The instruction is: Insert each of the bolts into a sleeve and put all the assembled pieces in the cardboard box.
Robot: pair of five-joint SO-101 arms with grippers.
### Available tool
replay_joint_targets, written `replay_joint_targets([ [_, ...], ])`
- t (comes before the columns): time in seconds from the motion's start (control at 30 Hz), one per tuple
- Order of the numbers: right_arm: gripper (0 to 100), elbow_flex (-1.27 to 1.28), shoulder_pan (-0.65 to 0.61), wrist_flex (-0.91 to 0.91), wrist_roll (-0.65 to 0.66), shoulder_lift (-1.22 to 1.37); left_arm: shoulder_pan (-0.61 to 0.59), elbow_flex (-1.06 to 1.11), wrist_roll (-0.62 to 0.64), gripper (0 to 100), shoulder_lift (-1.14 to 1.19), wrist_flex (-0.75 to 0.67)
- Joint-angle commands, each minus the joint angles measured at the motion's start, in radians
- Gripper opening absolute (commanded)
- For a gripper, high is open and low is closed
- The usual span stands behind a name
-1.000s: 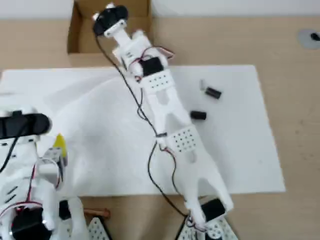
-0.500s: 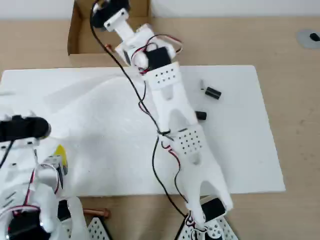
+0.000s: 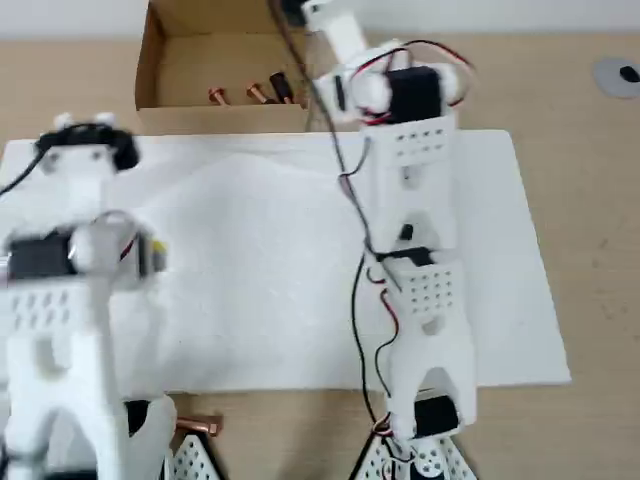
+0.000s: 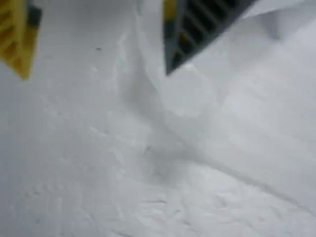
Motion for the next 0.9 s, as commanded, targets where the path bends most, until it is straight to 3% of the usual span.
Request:
replay_joint_targets([
  [0.0, 27.5, -0.05, 0.079, 0.017, -0.011, -0.084, 0.074, -0.15, 0.195, 19, 0.202, 0.02],
  [0.1, 27.5, -0.05, 0.117, 0.017, -0.011, -0.084, 0.074, -0.21, 0.377, 19, 0.346, 0.021],
  [0.2, 27.5, -0.042, 0.117, 0.02, -0.012, -0.084, 0.069, -0.239, 0.466, 19, 0.446, 0.021],
  [0.4, 27.5, 0.12, 0.102, 0.02, -0.012, -0.127, 0.046, -0.279, 0.477, 19, 0.51, -0.003],
  [0.53, 27.5, 0.363, 0.084, 0.018, -0.012, -0.22, 0.055, -0.377, 0.479, 19, 0.526, 0.02],
  [0.63, 27.5, 0.595, 0.064, 0.017, -0.012, -0.315, 0.058, -0.399, 0.446, 19, 0.527, 0.028],
  [0.87, 27.5, 1.023, 0.036, 0.015, -0.011, -0.427, 0.1, -0.307, 0.167, 19, 0.542, -0.006],
])
